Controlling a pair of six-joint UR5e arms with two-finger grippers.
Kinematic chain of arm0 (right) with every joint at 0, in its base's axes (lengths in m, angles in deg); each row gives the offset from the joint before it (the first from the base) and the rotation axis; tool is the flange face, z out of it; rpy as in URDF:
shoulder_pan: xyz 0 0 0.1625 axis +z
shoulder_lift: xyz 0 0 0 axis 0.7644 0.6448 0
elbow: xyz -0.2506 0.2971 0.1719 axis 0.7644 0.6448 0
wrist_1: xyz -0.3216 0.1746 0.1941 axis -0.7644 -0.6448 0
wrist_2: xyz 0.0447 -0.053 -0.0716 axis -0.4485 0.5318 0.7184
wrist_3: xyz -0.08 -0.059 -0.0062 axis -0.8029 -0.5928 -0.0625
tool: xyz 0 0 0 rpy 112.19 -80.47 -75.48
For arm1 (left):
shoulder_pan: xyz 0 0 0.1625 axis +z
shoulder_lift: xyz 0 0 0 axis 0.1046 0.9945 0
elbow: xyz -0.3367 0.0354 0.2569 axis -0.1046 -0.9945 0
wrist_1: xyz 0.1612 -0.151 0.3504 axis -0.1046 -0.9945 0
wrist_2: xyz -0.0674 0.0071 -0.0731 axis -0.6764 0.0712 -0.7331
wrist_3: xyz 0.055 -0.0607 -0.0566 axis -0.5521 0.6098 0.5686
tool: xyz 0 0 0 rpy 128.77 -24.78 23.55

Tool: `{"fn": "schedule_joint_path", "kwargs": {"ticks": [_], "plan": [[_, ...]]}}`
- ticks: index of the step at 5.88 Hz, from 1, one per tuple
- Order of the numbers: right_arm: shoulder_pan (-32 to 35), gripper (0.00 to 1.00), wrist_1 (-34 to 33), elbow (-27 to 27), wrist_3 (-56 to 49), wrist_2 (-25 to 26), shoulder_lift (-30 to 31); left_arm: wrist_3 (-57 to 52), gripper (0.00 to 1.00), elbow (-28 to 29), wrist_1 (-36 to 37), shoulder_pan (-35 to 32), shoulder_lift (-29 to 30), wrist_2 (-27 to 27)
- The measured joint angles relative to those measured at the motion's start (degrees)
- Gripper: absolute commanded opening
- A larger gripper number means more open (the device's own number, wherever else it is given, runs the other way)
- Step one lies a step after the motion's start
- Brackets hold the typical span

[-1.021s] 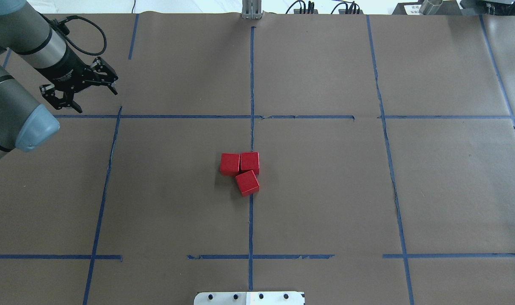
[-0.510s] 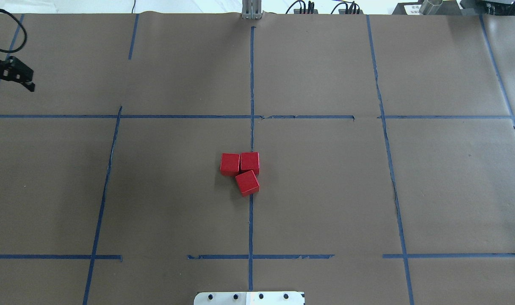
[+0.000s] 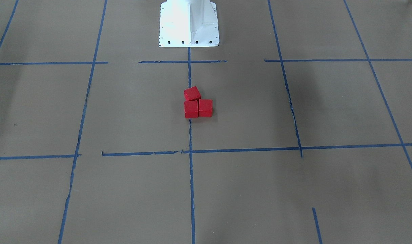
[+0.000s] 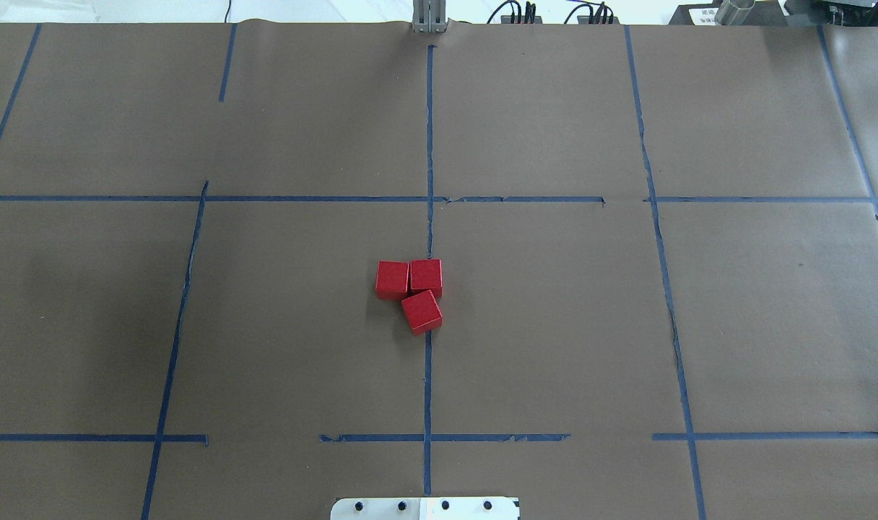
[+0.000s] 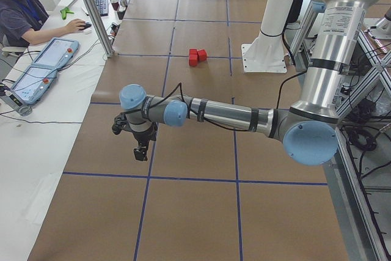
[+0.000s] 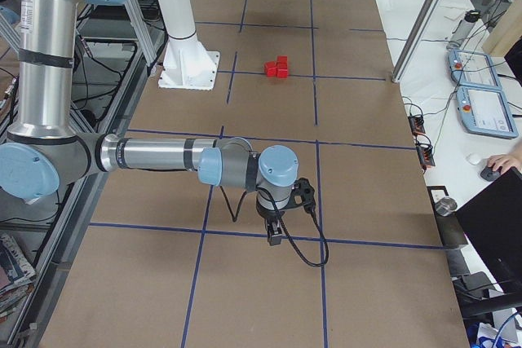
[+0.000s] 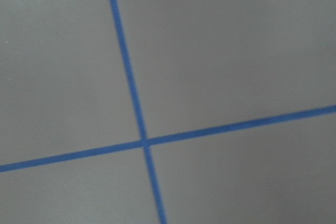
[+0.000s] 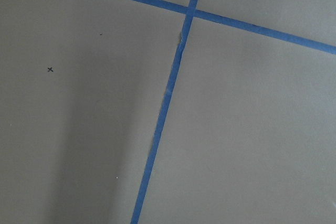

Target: Form red blocks into L shape at center

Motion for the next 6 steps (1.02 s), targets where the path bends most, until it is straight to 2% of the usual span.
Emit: {"fn": "schedule_joint_path", "kwargs": {"ticks": [2,6], "plan": [[0.0,1.00,0.0,0.1,0.0,0.0,0.1,1.0,1.00,-0.7,-0.5,-1.0,-3.8,-0.4],[0.0,1.00,0.0,0.1,0.0,0.0,0.3,2.8,1.00,-2.2,-0.1,-1.3,-4.9,-1.3]]}}
